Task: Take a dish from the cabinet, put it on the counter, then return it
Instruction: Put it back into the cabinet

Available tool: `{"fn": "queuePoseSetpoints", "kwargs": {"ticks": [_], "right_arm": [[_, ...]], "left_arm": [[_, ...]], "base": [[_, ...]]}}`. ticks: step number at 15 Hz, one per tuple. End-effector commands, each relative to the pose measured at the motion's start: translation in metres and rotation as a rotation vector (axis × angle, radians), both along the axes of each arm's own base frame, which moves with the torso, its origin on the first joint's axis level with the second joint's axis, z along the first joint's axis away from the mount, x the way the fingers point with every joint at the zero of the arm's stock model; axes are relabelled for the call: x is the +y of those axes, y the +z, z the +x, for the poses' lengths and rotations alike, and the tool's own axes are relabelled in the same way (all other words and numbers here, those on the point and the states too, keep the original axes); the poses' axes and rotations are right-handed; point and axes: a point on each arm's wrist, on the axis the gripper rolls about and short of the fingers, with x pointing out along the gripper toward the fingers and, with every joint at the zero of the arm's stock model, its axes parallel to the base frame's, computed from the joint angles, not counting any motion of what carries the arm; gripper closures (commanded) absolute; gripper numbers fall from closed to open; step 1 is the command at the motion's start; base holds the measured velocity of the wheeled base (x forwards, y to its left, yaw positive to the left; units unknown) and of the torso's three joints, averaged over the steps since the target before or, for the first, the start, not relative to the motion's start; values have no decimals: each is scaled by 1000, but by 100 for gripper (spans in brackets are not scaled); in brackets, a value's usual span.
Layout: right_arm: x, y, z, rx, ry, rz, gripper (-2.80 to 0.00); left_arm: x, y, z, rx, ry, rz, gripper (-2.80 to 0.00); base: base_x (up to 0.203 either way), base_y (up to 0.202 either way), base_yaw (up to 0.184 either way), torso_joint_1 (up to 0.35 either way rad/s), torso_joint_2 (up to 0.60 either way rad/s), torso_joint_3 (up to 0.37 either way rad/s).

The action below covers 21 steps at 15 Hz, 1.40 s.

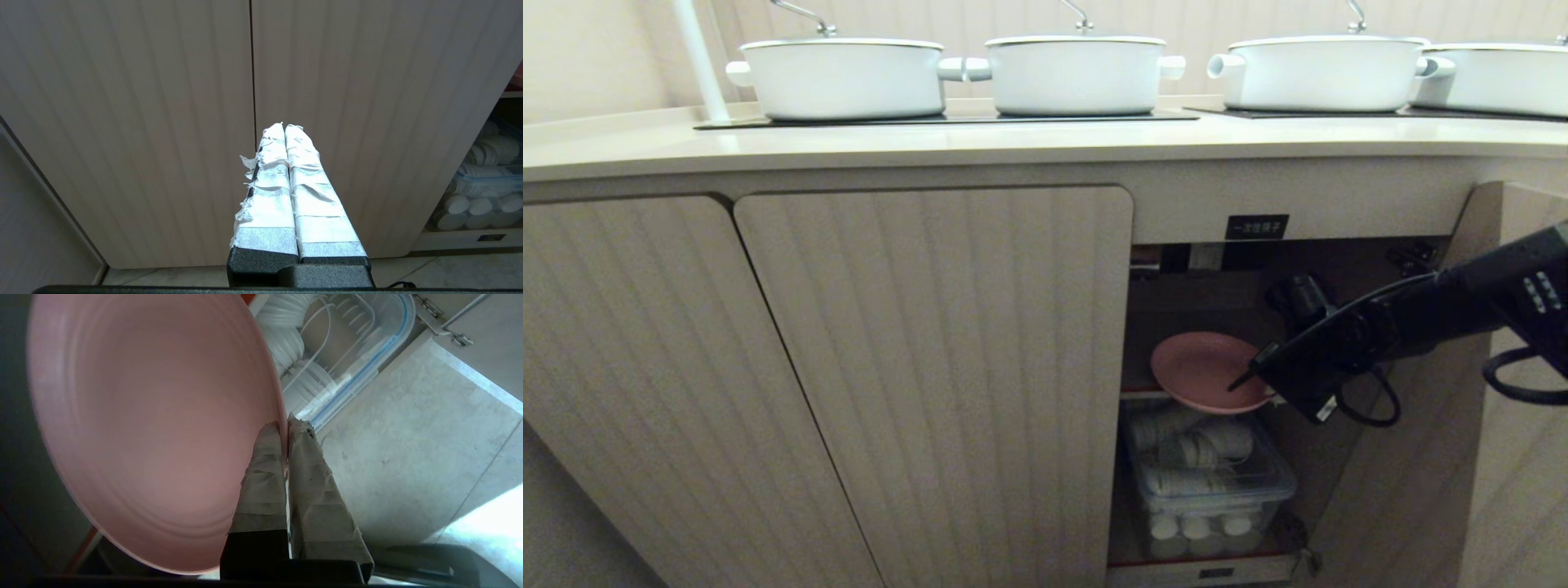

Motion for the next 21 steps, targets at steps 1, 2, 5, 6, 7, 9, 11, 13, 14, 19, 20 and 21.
{"fn": "queuePoseSetpoints", "kwargs": {"ticks": [1,2,5,6,7,9,11,13,14,19,20,21], "right_arm": [[0,-3,6,-5,-10,3,0],[0,-1,9,-13,-12,4,0],[1,0,19,-11,-18,-2,0],[1,1,23,-5,-25,-6,0],[2,3,28,-5,-37,-3,0],[4,4,35,1,-56,6,0],[4,3,35,4,-59,8,0],[3,1,35,9,-62,8,0],[3,-1,36,11,-74,12,0],[4,-7,38,20,-80,8,0],[3,-7,38,17,-82,8,0],[4,-6,39,11,-82,9,0]], "left_arm": [[0,0,0,-1,-1,0,0],[0,0,0,-1,1,0,0],[0,0,0,-1,0,0,0],[0,0,0,-1,-1,0,0],[0,0,0,-1,2,1,0],[0,0,0,-1,2,0,0],[0,0,0,-1,0,1,0],[0,0,0,-1,2,1,0],[0,0,0,-1,1,0,0],[0,0,0,-1,0,0,0],[0,0,0,-1,0,0,0],[0,0,0,-1,-1,1,0]], "base": [[0,0,0,0,0,0],[0,0,0,0,0,0],[0,0,0,0,0,0],[0,0,0,0,0,0],[0,0,0,0,0,0],[0,0,0,0,0,0],[0,0,0,0,0,0],[0,0,0,0,0,0],[0,0,0,0,0,0],[0,0,0,0,0,0],[0,0,0,0,0,0],[0,0,0,0,0,0]]}}
